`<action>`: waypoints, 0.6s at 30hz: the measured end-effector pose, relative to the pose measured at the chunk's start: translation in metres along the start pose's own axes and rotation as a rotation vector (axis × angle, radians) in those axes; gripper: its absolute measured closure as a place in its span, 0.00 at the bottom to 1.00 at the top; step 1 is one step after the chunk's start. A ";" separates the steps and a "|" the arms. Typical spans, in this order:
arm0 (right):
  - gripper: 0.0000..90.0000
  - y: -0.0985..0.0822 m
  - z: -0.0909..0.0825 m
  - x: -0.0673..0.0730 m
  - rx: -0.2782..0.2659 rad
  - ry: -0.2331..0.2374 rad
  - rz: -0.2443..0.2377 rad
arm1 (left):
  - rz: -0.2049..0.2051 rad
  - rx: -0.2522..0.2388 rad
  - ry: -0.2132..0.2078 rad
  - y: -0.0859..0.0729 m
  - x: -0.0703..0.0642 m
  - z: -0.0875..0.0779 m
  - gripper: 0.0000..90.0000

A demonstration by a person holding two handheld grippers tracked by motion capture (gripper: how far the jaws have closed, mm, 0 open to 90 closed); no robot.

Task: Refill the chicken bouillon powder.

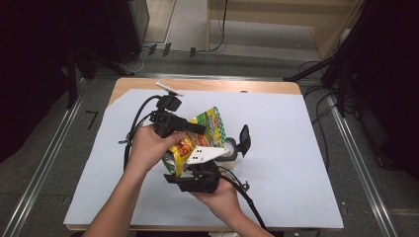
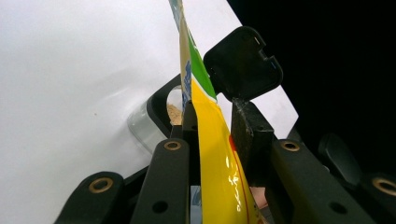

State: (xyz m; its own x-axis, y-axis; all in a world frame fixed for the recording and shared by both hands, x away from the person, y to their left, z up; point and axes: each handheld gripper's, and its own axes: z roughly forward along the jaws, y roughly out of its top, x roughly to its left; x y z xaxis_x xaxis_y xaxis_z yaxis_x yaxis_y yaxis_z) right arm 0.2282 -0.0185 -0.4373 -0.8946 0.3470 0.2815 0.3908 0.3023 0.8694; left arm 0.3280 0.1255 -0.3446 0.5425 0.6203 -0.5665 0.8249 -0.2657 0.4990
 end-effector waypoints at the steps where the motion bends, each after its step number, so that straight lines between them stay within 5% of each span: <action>1: 0.68 0.000 0.000 0.000 0.002 -0.001 -0.002 | 0.001 -0.001 0.001 0.000 0.000 0.000 0.85; 18: 0.67 0.000 0.000 0.001 0.001 0.005 0.000 | -0.001 0.000 0.004 0.000 0.002 0.000 0.85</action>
State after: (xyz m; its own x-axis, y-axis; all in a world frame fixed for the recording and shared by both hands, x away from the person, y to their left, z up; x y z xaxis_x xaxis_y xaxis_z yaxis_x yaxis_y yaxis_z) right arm 0.2277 -0.0179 -0.4368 -0.8956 0.3429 0.2834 0.3911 0.3035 0.8689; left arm 0.3285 0.1269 -0.3454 0.5412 0.6236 -0.5641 0.8253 -0.2654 0.4985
